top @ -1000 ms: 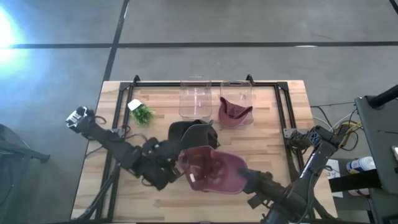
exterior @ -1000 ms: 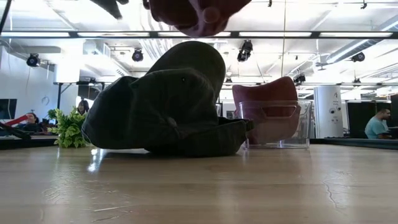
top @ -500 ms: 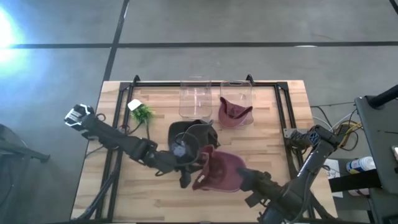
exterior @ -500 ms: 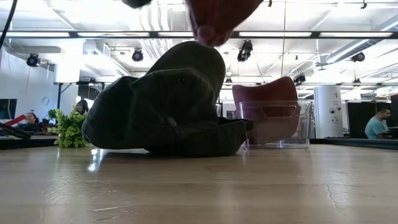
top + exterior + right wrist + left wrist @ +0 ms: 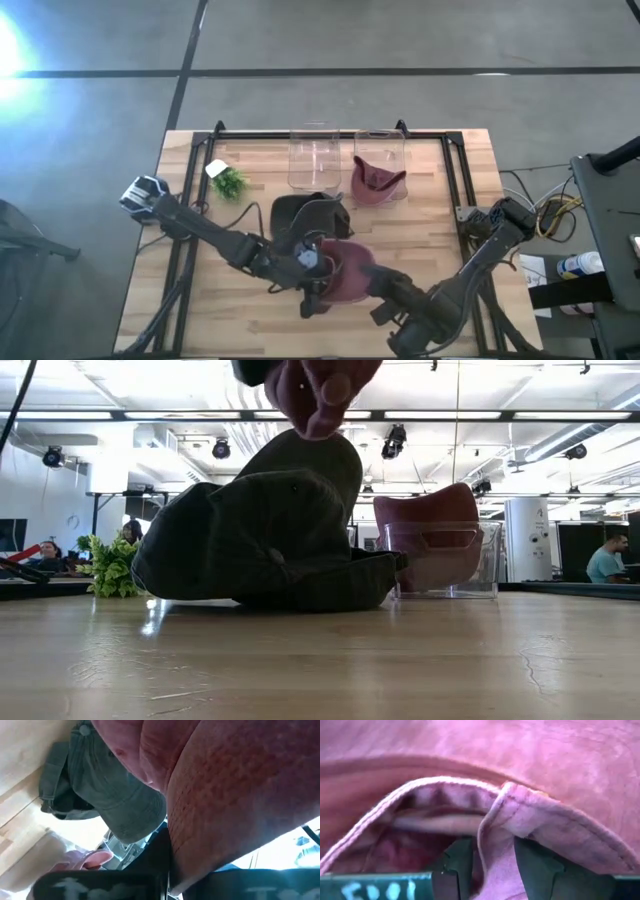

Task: Pick & Place hat
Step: Put the red cap into the right transparent bin

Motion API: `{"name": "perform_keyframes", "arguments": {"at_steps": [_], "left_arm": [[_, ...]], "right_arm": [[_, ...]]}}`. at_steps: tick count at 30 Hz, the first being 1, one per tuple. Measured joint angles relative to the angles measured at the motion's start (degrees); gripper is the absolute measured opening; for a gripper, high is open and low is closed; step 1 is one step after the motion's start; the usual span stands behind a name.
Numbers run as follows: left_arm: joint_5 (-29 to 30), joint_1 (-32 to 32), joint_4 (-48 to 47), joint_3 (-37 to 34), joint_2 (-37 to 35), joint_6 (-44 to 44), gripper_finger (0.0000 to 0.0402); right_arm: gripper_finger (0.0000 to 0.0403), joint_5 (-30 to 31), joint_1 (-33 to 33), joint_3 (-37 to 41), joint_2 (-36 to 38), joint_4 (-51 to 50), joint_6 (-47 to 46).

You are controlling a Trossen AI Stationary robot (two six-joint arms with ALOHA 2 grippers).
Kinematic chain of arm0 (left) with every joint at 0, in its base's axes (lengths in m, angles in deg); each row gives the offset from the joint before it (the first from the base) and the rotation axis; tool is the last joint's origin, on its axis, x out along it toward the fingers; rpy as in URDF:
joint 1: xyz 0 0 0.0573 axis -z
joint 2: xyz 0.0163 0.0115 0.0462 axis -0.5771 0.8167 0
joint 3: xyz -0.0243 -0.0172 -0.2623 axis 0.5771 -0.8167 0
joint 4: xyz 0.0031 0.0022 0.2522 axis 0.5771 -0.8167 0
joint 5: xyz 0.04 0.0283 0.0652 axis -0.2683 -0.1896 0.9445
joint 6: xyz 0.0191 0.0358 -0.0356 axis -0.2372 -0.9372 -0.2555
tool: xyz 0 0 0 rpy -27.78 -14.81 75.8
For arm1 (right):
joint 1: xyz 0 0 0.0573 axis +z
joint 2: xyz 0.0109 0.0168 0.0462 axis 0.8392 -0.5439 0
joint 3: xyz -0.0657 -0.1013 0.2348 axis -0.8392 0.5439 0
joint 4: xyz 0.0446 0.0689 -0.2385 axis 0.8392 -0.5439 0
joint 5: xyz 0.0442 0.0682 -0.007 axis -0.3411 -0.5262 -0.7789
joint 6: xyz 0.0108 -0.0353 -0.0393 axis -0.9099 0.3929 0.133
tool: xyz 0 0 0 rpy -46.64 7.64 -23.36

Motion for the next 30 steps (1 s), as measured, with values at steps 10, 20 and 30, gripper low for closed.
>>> {"name": "perform_keyframes", "arguments": {"at_steps": [10,20,30], "left_arm": [[-4.2,-0.1,-3.6,1.6,3.6,-10.0,0.0138],[-4.1,0.0,-5.2,1.2,3.6,-14.1,0.0138],[-3.8,0.1,-11.7,1.3,-3.8,-8.6,0.0138]], "right_arm": [[0.0013,-3.9,-0.1,1.6,0.0,11.1,9.4],[0.0029,-3.1,0.0,2.1,-0.1,16.8,9.0],[0.0041,-1.3,0.7,2.7,0.0,17.4,5.2]]}}
